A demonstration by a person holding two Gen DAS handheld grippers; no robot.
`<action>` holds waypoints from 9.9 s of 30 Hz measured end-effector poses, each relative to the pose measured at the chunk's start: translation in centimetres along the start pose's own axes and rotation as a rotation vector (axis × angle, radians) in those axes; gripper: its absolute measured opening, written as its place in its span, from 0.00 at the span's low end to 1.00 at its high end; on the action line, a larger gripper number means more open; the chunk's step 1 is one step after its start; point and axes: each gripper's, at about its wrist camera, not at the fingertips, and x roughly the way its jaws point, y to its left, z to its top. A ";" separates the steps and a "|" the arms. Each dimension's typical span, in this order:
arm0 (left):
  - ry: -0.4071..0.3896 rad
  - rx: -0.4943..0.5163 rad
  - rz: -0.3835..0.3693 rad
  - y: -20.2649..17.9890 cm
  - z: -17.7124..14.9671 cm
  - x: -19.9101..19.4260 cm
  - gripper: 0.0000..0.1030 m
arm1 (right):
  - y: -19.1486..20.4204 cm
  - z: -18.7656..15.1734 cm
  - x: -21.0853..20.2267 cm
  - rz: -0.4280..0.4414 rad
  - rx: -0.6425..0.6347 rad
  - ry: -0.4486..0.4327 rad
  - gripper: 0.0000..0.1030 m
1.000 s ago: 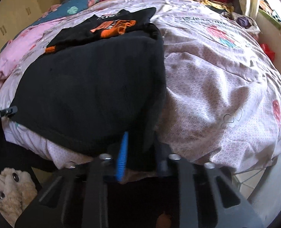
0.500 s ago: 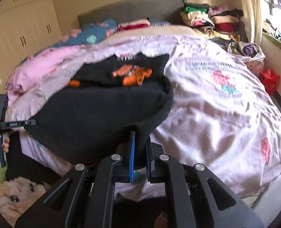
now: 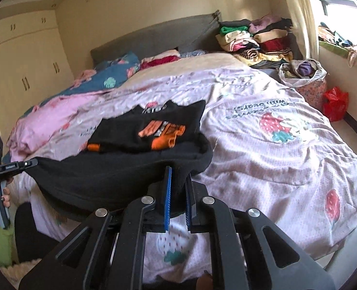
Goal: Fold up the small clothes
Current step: 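Close both tools on the hem edge of the sweatshirt, then lift the hem with both tools and fold it toward the collar, then lay the held hem over the collar and smooth the fold with both tools, then open both tools and release the folded sweatshirt, then grasp the folded edge with both tools and square it on the duvet, then open both tools and pull them back from the folded sweatshirt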
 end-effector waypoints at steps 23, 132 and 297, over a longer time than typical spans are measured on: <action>-0.139 -0.023 0.072 -1.2 5.2 0.7 0.02 | 0.5 5.2 2.2 -0.063 0.067 -0.125 0.08; 0.067 0.240 0.324 -6.0 9.1 24.1 0.05 | 1.5 9.3 29.7 -0.137 -0.177 0.283 0.16; 0.082 -0.063 0.200 0.7 4.5 12.7 0.84 | -4.4 3.1 16.4 -0.235 0.213 0.088 0.95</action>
